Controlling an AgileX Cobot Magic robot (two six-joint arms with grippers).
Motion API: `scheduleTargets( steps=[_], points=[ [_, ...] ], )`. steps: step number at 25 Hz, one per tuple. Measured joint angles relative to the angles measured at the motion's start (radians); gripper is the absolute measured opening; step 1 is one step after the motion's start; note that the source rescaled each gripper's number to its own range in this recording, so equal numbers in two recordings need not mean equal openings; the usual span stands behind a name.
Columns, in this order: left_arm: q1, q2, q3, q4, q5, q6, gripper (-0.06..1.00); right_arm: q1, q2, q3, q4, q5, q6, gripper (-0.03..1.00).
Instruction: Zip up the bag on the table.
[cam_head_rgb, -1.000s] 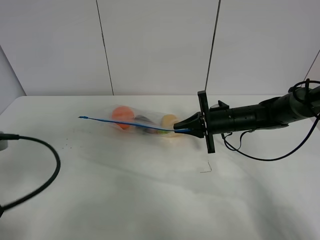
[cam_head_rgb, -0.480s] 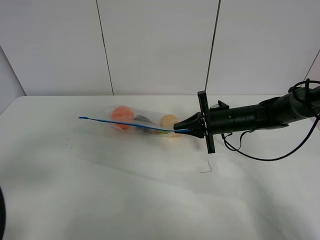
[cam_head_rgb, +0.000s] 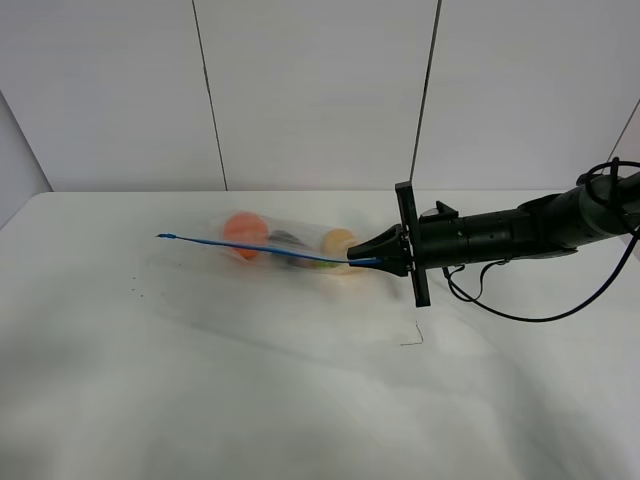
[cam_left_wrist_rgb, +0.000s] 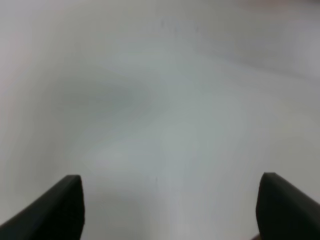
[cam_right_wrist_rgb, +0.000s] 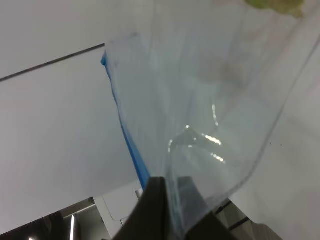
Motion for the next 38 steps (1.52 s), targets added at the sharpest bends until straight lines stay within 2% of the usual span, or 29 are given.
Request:
scheduleTargets(
  steps=[9,11,12,13,15,16,17,19,21,23,26,31,33,36,38],
  points=[
    [-0.003,-0.054,0.004,-0.010,0.001,0.000,1.00,0.000,0.000,0.000,0.000,0.000,0.000,0.00],
    [-0.003,-0.054,0.004,-0.010,0.001,0.000,1.00,0.000,0.000,0.000,-0.005,0.000,0.000,0.03],
    [-0.003,-0.054,0.004,-0.010,0.001,0.000,1.00,0.000,0.000,0.000,-0.011,-0.001,0.000,0.08],
    [-0.003,-0.054,0.004,-0.010,0.001,0.000,1.00,0.000,0.000,0.000,-0.020,-0.003,0.000,0.17],
    [-0.003,-0.054,0.004,-0.010,0.001,0.000,1.00,0.000,0.000,0.000,-0.039,-0.006,0.000,0.46],
    [-0.003,-0.054,0.004,-0.010,0.001,0.000,1.00,0.000,0.000,0.000,-0.044,-0.007,0.000,0.65],
    [-0.003,-0.054,0.004,-0.010,0.001,0.000,1.00,0.000,0.000,0.000,-0.048,-0.007,0.000,0.79],
    [-0.003,-0.054,0.004,-0.010,0.001,0.000,1.00,-0.006,0.000,-0.016,-0.067,-0.007,0.000,0.92],
    [-0.003,-0.054,0.004,-0.010,0.001,0.000,1.00,-0.022,0.000,-0.060,-0.109,-0.007,0.006,0.97],
    [-0.003,-0.054,0.004,-0.010,0.001,0.000,1.00,-0.042,0.000,-0.141,-0.200,-0.006,0.046,0.99],
    [-0.003,-0.054,0.004,-0.010,0.001,0.000,1.00,-0.062,0.001,-0.305,-0.462,-0.015,0.197,1.00],
    [-0.003,-0.054,0.004,-0.010,0.001,0.000,1.00,-0.051,0.001,-0.626,-1.071,-0.016,0.495,1.00],
    [-0.003,-0.054,0.004,-0.010,0.001,0.000,1.00,-0.049,0.001,-0.726,-1.269,-0.005,0.598,1.00],
    [-0.003,-0.054,0.004,-0.010,0.001,0.000,1.00,-0.053,-0.006,-0.828,-1.441,0.003,0.676,1.00],
    [-0.003,-0.054,0.004,-0.010,0.001,0.000,1.00,-0.055,-0.018,-0.848,-1.486,0.006,0.692,1.00]
  ],
)
